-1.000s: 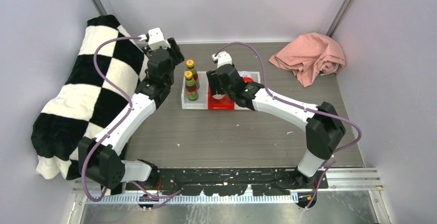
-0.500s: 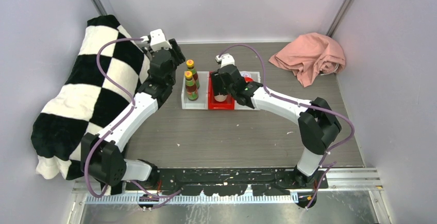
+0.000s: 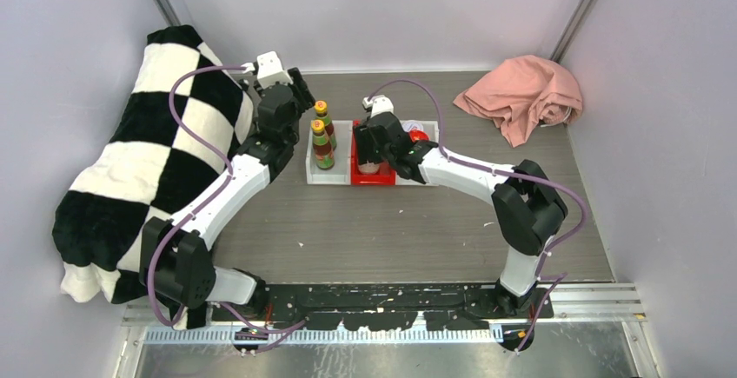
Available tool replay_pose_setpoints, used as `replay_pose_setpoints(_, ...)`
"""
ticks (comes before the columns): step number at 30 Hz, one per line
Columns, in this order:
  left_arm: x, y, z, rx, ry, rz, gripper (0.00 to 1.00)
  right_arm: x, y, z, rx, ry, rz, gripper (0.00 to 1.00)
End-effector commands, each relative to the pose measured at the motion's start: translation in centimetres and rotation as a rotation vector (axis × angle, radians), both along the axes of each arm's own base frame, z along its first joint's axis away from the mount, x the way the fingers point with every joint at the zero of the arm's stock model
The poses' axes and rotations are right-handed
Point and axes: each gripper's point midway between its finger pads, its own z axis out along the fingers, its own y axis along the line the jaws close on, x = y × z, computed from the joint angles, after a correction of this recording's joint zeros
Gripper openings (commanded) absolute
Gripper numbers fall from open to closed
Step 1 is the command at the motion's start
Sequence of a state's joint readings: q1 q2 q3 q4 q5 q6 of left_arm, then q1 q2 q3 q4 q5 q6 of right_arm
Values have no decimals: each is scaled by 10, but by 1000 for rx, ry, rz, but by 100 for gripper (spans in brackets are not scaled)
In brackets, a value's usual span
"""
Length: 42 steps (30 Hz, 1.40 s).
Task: Organize the condiment bottles
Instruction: Place the bottle in the storage box, then reset both arms
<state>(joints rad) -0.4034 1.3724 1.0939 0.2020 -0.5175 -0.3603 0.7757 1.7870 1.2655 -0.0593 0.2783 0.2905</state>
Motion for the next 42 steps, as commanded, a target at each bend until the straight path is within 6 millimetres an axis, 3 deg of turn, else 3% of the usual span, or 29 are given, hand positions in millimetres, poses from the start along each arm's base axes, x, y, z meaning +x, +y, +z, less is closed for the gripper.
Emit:
replay_pose_setpoints(1,1,7,14,-31,-60,38,55,11,14,26,104,-75,-5,1)
replay_pose_setpoints(6,1,9,11,-21,-51,47,64,10,15,19,93,-70,-9,1)
replay_pose_setpoints(8,1,10,11,-21,-51,50,67,10,15,17,90,-70,-10,6)
replay_pose_setpoints(9,1,10,11,-20,-49,50,69,10,15,16,87,-69,-9,12)
replay_pose_setpoints(12,0,10,12,-14,-50,51,74,9,15,16,76,-69,1,50)
replay_pose_setpoints(15,0,11,15,-3,-44,51,80,9,17,18,71,-66,16,71)
replay_pose_setpoints(21,-3,12,19,4,-43,51,84,7,18,18,61,-58,31,89)
replay_pose_setpoints(26,-5,13,22,8,-44,50,85,8,15,22,50,-67,26,91)
replay_pose_setpoints(31,-8,18,30,23,-53,65,86,9,11,51,54,-119,23,91)
replay_pose_setpoints(35,-6,21,35,47,-60,82,87,12,1,94,35,-189,12,91)
replay_pose_setpoints(40,5,21,30,87,-66,41,87,17,-28,149,21,-275,-30,92)
replay_pose_setpoints(42,11,22,24,97,-54,20,87,22,-49,164,19,-288,-71,93)
